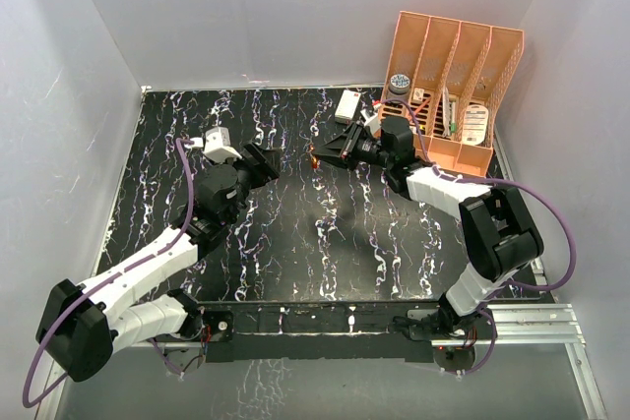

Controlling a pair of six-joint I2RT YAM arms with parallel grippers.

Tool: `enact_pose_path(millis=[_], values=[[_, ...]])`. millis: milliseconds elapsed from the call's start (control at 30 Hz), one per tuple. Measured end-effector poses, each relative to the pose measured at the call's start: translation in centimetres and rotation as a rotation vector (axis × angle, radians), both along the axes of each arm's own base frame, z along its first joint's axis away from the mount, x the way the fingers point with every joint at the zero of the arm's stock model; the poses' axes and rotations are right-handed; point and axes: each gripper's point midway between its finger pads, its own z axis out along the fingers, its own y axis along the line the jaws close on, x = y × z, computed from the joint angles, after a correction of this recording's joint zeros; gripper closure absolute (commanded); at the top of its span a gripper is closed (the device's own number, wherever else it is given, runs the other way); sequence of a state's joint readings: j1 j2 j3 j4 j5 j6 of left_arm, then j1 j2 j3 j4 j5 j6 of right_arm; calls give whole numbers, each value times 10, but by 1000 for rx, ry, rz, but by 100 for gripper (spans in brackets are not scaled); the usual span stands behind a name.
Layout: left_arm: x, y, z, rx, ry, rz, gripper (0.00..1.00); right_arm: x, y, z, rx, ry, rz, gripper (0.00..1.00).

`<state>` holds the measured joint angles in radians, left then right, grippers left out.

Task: Put the keys on the keyring

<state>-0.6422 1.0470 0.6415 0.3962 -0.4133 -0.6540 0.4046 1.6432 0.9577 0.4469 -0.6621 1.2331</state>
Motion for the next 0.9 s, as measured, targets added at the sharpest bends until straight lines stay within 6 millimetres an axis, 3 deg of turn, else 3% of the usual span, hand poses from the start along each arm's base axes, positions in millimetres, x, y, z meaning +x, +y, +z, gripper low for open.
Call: enact_pose_path(millis=[533, 567, 600, 633, 900], values=[[-1, -5, -2, -4, 8, -23, 32, -9, -7, 9, 90, -43, 1, 100], [-1, -6, -2, -7, 9, -27, 32, -9, -7, 11, 98, -50, 0, 52], [-1, -6, -2, -9, 9, -29, 32, -10, -7, 13, 108, -55, 2, 97], [-1, -7, -2, -12, 9, -31, 32, -9, -8, 15, 114, -53, 0, 100], [-1, -10, -1, -24, 7, -42, 32, -14, -9, 22, 151, -84, 16, 100]])
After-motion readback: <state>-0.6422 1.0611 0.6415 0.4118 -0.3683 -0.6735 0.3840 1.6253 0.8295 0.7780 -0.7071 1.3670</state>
